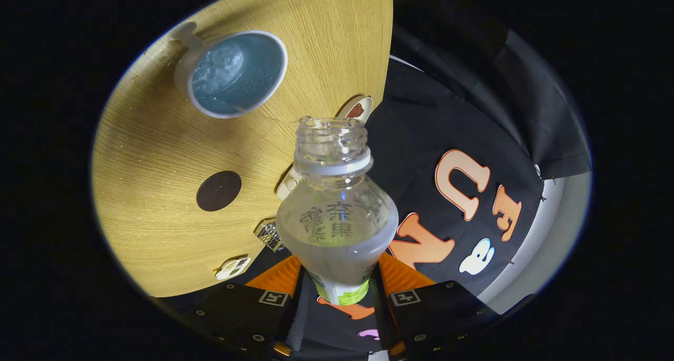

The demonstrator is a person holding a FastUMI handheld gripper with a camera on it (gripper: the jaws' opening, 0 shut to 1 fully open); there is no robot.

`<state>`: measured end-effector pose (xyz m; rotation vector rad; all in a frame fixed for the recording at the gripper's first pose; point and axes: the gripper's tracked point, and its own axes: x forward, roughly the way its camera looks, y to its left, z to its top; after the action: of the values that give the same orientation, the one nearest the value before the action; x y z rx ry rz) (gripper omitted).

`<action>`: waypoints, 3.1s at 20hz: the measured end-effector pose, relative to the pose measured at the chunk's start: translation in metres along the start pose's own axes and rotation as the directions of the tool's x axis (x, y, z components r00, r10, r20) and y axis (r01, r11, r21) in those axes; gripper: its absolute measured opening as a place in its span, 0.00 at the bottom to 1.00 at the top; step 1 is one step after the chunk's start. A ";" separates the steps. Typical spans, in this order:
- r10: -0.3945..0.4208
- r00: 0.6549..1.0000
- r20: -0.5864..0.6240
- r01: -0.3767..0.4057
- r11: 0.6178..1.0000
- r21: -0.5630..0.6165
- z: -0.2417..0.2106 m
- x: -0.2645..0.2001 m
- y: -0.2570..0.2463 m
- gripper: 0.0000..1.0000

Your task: Take the bottle from table, then pour the juice into the cup, finally place the bottle on the coaster

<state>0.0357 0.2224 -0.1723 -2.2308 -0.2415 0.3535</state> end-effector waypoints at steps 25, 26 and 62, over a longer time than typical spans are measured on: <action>0.236 0.965 0.111 -0.254 0.758 0.601 0.024 -0.015 0.053 0.56; 0.252 0.960 0.124 -0.271 0.719 0.639 0.024 -0.015 0.056 0.56; 0.327 0.883 0.336 -0.118 -0.539 0.834 -0.008 0.118 0.160 0.56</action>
<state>0.1580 0.1507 -0.3120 -0.2030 0.6303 0.3935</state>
